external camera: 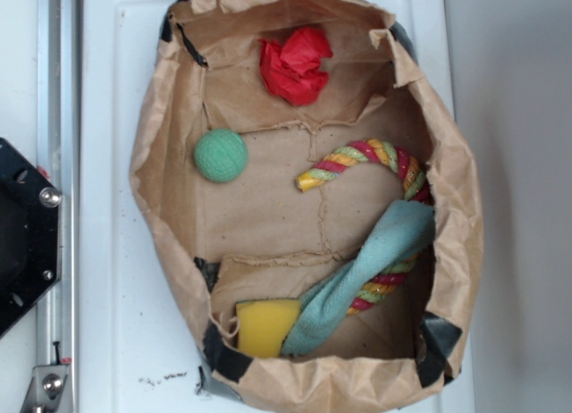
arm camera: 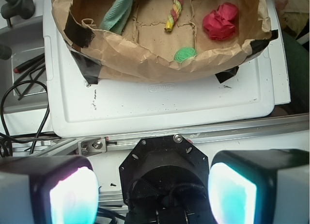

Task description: Grab the green sponge.

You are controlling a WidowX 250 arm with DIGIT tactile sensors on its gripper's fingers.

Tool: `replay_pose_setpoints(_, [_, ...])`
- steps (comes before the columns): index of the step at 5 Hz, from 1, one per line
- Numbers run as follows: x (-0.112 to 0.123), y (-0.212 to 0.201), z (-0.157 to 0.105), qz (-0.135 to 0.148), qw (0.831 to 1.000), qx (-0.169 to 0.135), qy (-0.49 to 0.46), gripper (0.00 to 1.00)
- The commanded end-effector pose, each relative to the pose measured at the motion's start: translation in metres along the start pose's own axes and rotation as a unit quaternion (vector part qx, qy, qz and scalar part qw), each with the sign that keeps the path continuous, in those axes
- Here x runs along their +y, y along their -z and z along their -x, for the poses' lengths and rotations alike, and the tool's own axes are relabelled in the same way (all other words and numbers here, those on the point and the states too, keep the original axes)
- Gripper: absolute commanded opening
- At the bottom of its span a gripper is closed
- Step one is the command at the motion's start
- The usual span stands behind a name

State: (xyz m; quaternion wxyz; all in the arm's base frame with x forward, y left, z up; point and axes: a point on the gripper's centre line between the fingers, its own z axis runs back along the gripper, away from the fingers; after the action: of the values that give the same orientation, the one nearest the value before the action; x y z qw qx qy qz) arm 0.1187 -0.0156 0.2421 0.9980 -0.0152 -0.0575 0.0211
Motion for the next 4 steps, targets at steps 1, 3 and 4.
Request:
replay_pose_setpoints(1, [0.0,0.0,0.0,0.0,1.0,0.0,0.0,1.0])
replay_pose_setpoints(3, [-0.005,-0.014,-0.041,0.003,1.0,-0.002,-0.013,1.0])
replay_pose_setpoints(4, [-0.011,-0.016,-0.059,0.009,1.0,-0.008,-0.003,1.0])
